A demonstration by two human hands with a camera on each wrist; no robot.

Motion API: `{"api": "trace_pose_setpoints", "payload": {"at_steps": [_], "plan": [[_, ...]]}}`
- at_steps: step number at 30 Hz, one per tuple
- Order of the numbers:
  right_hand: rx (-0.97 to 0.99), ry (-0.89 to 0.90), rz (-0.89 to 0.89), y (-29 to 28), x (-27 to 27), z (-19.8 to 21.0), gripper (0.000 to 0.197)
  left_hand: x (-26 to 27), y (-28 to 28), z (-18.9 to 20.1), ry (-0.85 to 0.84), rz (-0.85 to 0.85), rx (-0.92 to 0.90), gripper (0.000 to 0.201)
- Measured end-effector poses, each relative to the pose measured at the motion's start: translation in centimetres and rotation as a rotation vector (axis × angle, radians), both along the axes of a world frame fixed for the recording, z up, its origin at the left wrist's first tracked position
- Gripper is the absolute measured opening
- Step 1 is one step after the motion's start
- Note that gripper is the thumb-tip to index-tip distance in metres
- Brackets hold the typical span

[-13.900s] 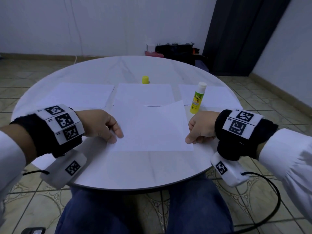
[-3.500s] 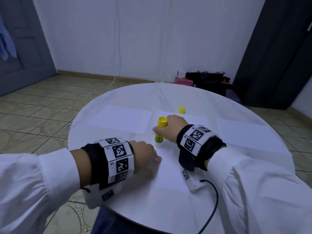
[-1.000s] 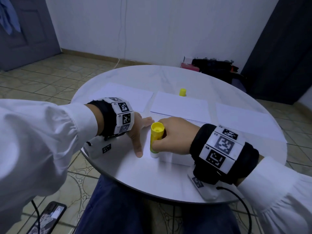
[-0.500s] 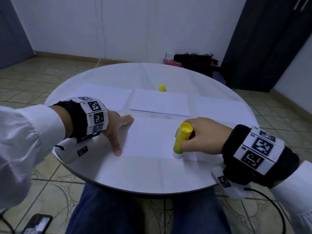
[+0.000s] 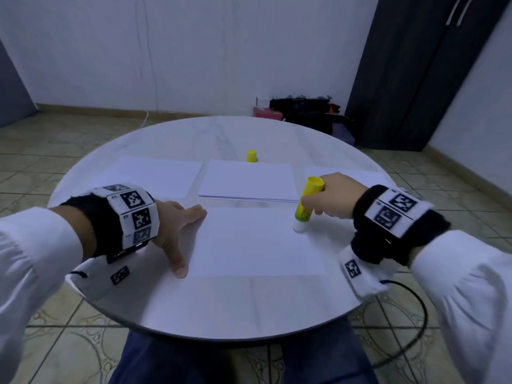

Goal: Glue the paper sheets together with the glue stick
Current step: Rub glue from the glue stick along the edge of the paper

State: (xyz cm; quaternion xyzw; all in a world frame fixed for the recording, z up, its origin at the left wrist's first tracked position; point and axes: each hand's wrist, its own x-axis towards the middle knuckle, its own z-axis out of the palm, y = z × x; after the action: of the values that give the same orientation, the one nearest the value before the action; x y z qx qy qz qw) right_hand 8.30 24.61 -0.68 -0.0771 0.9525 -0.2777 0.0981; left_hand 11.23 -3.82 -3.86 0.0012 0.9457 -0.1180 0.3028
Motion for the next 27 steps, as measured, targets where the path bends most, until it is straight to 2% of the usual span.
{"api": "trace_pose_setpoints", "payload": {"at_steps": [5, 11, 18, 23, 25, 27], "plan": [[0.045, 0.015, -0.116, -1.5, -2.6, -0.1, 0.021, 0.1, 0.1, 0.2, -0.004, 0.001, 0.001, 0.136], [0.142, 0.028, -0.045, -1.6, -2.0, -0.3, 0.025, 0.3, 0.4, 0.5, -0.012, -0.003, 0.006, 0.134], [0.095, 0.047, 0.008, -0.8, 0.1, -0.4, 0.019, 0.4, 0.6, 0.7, -0.010, 0.000, -0.021, 0.135], [0.085, 0.041, 0.016, -0.9, 0.1, -0.3, 0.018, -0.2, 2.2, 1.1, 0.007, -0.076, -0.027, 0.131], [0.094, 0.039, 0.024, -0.9, 0.1, -0.3, 0.018, -0.2, 3.8, 1.0, 0.046, -0.143, 0.005, 0.123], [0.098, 0.039, 0.024, -1.0, 0.0, -0.3, 0.018, -0.1, 6.2, 0.8, 0.093, -0.225, 0.074, 0.105]]}}
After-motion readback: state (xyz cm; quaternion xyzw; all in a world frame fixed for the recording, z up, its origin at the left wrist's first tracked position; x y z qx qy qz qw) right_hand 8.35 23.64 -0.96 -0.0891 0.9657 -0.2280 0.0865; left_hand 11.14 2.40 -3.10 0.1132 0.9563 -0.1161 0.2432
